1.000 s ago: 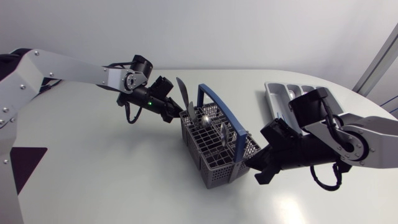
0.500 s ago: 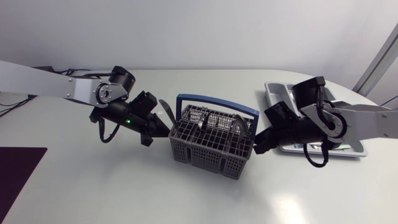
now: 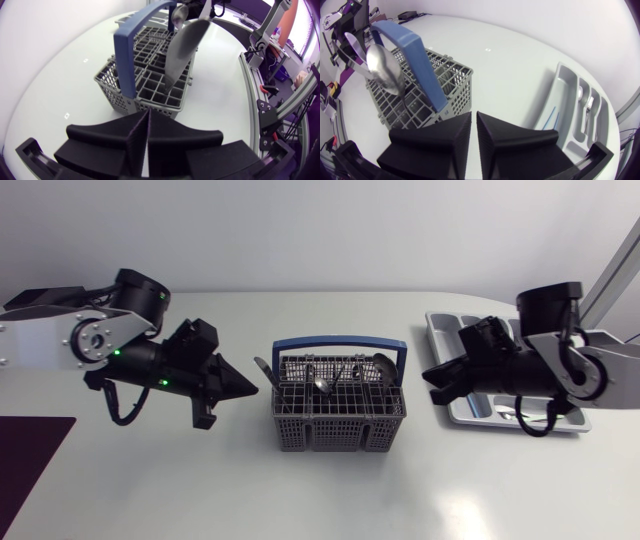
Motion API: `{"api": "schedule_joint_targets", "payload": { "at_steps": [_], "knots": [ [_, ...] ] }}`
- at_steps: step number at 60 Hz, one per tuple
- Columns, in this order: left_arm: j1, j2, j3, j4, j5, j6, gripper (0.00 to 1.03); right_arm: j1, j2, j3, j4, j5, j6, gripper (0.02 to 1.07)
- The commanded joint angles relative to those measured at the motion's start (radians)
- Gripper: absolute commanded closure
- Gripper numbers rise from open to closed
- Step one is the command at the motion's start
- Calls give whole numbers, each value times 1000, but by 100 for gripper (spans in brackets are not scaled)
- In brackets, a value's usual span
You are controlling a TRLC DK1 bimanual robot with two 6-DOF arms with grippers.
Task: Unload the cutlery basket into the drawer organizer.
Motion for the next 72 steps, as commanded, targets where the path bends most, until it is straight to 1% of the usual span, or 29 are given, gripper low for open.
{"api": "schedule_joint_targets", "payload": {
  "at_steps": [1, 3, 4, 7, 10, 12, 14, 16, 18, 21, 23, 25, 27, 32, 36, 39, 42, 44, 50, 53, 56, 58, 64, 65, 72],
  "knots": [
    [3, -115, -46, 11, -5, -37, 83, -15, -94, -63, -43, -9, -46, 76],
    [-5, -159, -59, 13, -11, -47, 79, -18, -133, -77, -66, -10, -57, 74],
    [-6, -164, -61, 14, -11, -49, 79, -18, -150, -81, -77, -10, -61, 74],
    [-23, -224, -75, 36, -18, -109, 75, -18, -211, -98, -109, -12, -63, 70],
    [-45, -253, -81, 37, -40, -153, 74, -18, -260, -106, -136, -13, -63, 67],
    [-80, -273, -89, 42, -90, -186, 74, -18, -292, -107, -161, -15, -63, 66],
    [-98, -282, -93, 49, -118, -207, 73, -18, -314, -107, -178, -19, -61, 64],
    [-134, -299, -98, 74, -181, -265, 69, -18, -335, -107, -196, -24, -60, 64],
    [-157, -311, -96, 77, -215, -302, 67, -18, -352, -109, -209, -24, -58, 63],
    [-197, -323, -87, 54, -278, -333, 64, -15, -372, -110, -227, -24, -57, 60],
    [-232, -325, -76, 31, -339, -354, 60, -15, -378, -110, -233, -29, -57, 60],
    [-253, -325, -61, 3, -371, -374, 58, -17, -386, -112, -242, -33, -57, 60],
    [-263, -320, -47, -24, -391, -396, 56, -17, -392, -113, -245, -33, -57, 60],
    [-269, -302, -13, -86, -440, -449, 56, -18, -406, -115, -259, -38, -57, 60],
    [-276, -296, 5, -127, -448, -505, 56, -20, -415, -120, -265, -42, -57, 60],
    [-281, -288, 11, -136, -452, -535, 56, -21, -420, -123, -267, -44, -57, 60],
    [-310, -285, 20, -138, -480, -577, 55, -21, -423, -126, -267, -47, -57, 60],
    [-327, -277, 33, -141, -497, -598, 52, -20, -423, -126, -268, -49, -57, 60],
    [-339, -250, 83, -168, -506, -615, 49, -20, -427, -124, -278, -50, -55, 60],
    [-352, -227, 112, -196, -506, -617, 49, -21, -432, -123, -281, -52, -55, 60],
    [-353, -216, 125, -198, -509, -621, 48, -23, -433, -123, -284, -52, -55, 60],
    [-368, -204, 135, -198, -526, -624, 46, -24, -433, -123, -285, -53, -55, 60],
    [-390, -178, 154, -191, -571, -627, 44, -27, -433, -121, -285, -56, -55, 60],
    [-396, -162, 161, -191, -591, -629, 44, -27, -433, -121, -288, -56, -55, 60],
    [-399, -119, 192, -191, -617, -635, 43, -27, -435, -116, -294, -56, -57, 60]
  ]
}}
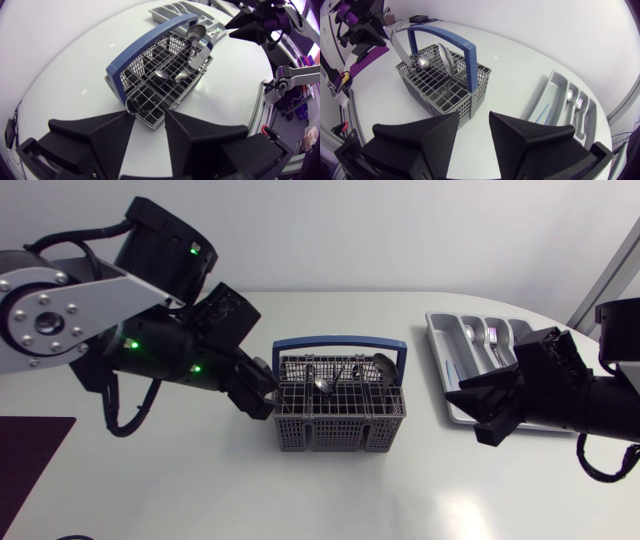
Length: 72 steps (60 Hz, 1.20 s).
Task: Unload the cutlery basket into the drawer organizer.
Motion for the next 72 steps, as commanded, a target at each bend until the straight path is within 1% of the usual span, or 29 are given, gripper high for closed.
{"api": "schedule_joint_targets", "payload": {
  "at_steps": [1, 7, 10, 20, 23, 28, 29, 30, 31, 32, 34, 40, 47, 54, 56, 61, 72],
  "knots": [
    [-8, 48, 48, -8, -32, -34, 43, -7, -9, -19, -13, -6, -9, 60],
    [-10, 63, 60, 0, -47, -45, 44, -17, -10, -17, -21, -8, -19, 60],
    [-17, 74, 62, 14, -83, -49, 44, -20, -10, -17, -26, -11, -20, 60],
    [-23, 94, 59, 35, -101, -66, 44, -21, -12, -20, -27, -19, -23, 60],
    [-30, 96, 57, 40, -107, -69, 49, -21, -13, -22, -30, -22, -23, 60],
    [-36, 99, 54, 50, -121, -74, 62, -3, -30, -20, -52, -28, -23, 60],
    [-36, 100, 56, 50, -121, -75, 63, 8, -38, -20, -56, -28, -23, 60],
    [-36, 100, 56, 52, -121, -78, 67, 14, -42, -19, -59, -29, -23, 60],
    [-36, 100, 54, 53, -122, -78, 69, 25, -50, -19, -66, -31, -23, 60],
    [-36, 102, 53, 58, -125, -78, 74, 35, -56, -19, -70, -32, -23, 60],
    [-36, 103, 51, 60, -132, -78, 81, 59, -68, -19, -78, -34, -22, 60],
    [-40, 105, 40, 72, -133, -78, 85, 134, -76, -19, -84, -31, -6, 60],
    [-42, 100, 31, 76, -133, -75, 89, 250, -51, -13, -70, 20, 29, 60],
    [-33, 91, 27, 78, -135, -68, 96, 328, -22, -3, -49, 57, 55, 60],
    [-33, 82, 23, 78, -135, -58, 100, 353, -12, 0, -41, 72, 66, 60],
    [-37, 54, 11, 101, -135, -46, 100, 391, 10, 3, -27, 90, 78, 60],
    [-59, -3, 20, 102, -135, -22, 100, 457, 50, 9, -4, 112, 89, 60]
  ]
}}
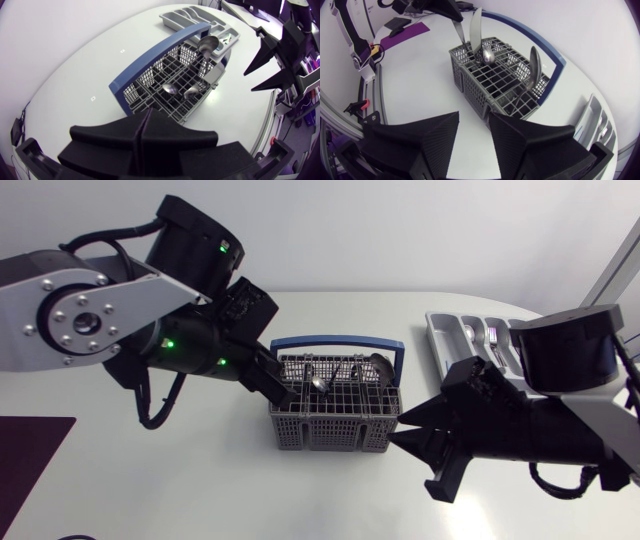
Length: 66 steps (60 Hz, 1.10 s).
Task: Unload the cutlery basket into the drawer organizer.
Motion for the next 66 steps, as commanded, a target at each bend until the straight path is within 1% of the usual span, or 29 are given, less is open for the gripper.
{"api": "schedule_joint_targets", "payload": {
  "at_steps": [1, 9, 14, 27, 35, 46, 53, 57, 66],
  "knots": [
    [-11, -54, -8, 22, -11, 21, 100, 29, 25, 10, 19, 7, 27, 60],
    [-21, -100, 3, 18, -11, 35, 100, 72, 50, 18, 48, 8, 36, 60],
    [-23, -111, 12, 7, -11, 42, 100, 109, 82, 19, 87, 21, 39, 60],
    [-23, -134, 47, -57, -14, 73, 100, 166, 179, 51, 163, 42, 48, 60],
    [-23, -161, 43, -74, -23, 76, 100, 201, 236, 71, 211, 45, 47, 60],
    [-23, -203, 49, -105, -23, 79, 100, 264, 361, 120, 280, 90, 36, 60],
    [-23, -214, 75, -128, -33, 87, 100, 264, 429, 148, 320, 96, 30, 60],
    [-23, -218, 92, -149, -37, 91, 100, 267, 463, 151, 354, 119, 24, 60],
    [-49, -235, 123, -183, -69, 94, 100, 275, 504, 156, 390, 125, 22, 60]
  ]
}}
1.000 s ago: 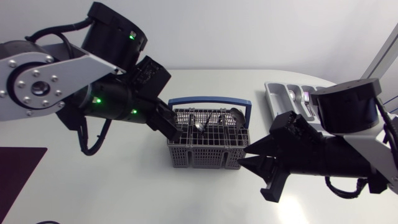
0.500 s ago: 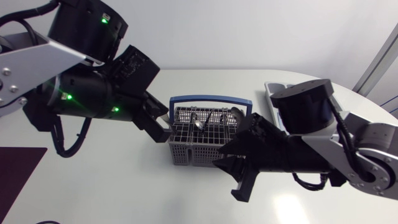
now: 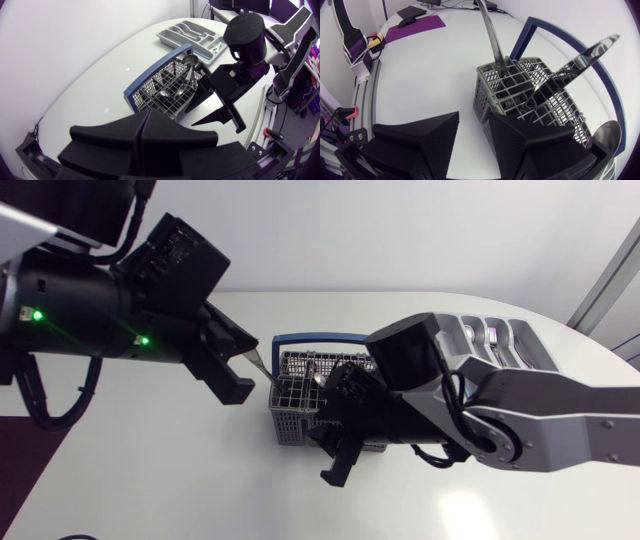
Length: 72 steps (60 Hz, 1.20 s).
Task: Unload the cutlery basket into the drawer organizer.
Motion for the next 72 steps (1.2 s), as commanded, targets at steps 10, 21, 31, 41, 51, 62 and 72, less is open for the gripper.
{"api": "schedule_joint_targets", "payload": {
  "at_steps": [10, 21, 31, 41, 51, 62, 72],
  "knots": [
    [-42, -42, 62, -41, -51, 70, 100, 23, 55, 36, 39, 29, -14, 60],
    [-74, -36, 103, -80, -56, 141, 100, 30, 63, 36, 36, 29, -15, 60],
    [-81, -26, 165, -123, -56, 158, 100, 31, 43, 31, 39, 38, -12, 60],
    [-77, -26, 208, -175, 19, 156, 100, 37, -66, -4, 40, 53, -52, 60],
    [-48, -13, 240, -225, 151, 132, 100, 14, -224, -47, 39, 53, -71, 60],
    [-11, 38, 274, -242, 283, 96, 100, 39, -359, -93, -15, 79, -89, 60],
    [18, 73, 304, -261, 388, 93, 100, 73, -454, -125, -55, 93, -98, 58]
  ]
}}
